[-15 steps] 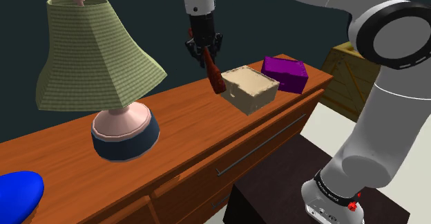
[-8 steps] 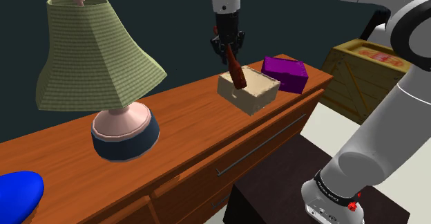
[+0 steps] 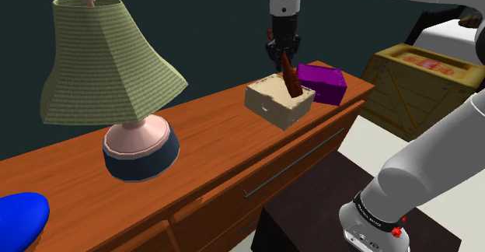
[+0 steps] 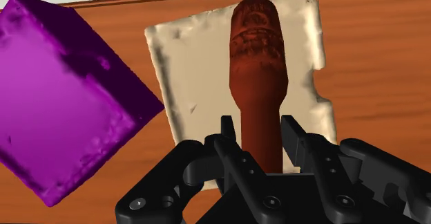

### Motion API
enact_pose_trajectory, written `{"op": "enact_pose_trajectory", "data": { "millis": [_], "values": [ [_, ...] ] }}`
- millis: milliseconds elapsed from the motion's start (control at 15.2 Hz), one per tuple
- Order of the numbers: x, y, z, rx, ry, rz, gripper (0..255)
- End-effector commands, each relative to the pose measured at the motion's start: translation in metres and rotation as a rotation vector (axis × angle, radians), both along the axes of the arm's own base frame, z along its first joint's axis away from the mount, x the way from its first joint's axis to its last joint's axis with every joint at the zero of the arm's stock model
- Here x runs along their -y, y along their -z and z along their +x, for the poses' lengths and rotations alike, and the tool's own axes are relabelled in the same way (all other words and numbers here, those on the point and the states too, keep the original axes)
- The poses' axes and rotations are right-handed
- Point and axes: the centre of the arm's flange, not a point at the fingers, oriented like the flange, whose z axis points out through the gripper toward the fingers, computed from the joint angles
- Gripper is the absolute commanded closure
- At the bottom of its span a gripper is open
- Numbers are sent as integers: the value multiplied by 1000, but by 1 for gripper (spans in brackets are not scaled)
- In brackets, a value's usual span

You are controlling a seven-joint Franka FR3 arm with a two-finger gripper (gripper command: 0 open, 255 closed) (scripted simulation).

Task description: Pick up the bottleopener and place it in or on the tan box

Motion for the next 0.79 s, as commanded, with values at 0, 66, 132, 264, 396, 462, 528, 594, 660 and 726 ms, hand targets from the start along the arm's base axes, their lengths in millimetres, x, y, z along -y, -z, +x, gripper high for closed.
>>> {"op": "enact_pose_trajectory", "data": {
  "millis": [0, 66, 132, 264, 396, 462, 528, 594, 660, 726],
  "values": [
    [7, 10, -2, 0, -1, 0, 255],
    [7, 15, -2, 0, -1, 0, 255],
    [7, 21, -2, 0, -1, 0, 255],
    [7, 31, -2, 0, -1, 0, 255],
    [7, 42, -2, 0, -1, 0, 255],
    [7, 47, -2, 0, -1, 0, 255],
    [7, 52, -2, 0, -1, 0, 255],
    [7, 58, -2, 0, -1, 0, 255],
    [7, 63, -2, 0, -1, 0, 255],
    [7, 68, -2, 0, -1, 0, 255]
  ]
}}
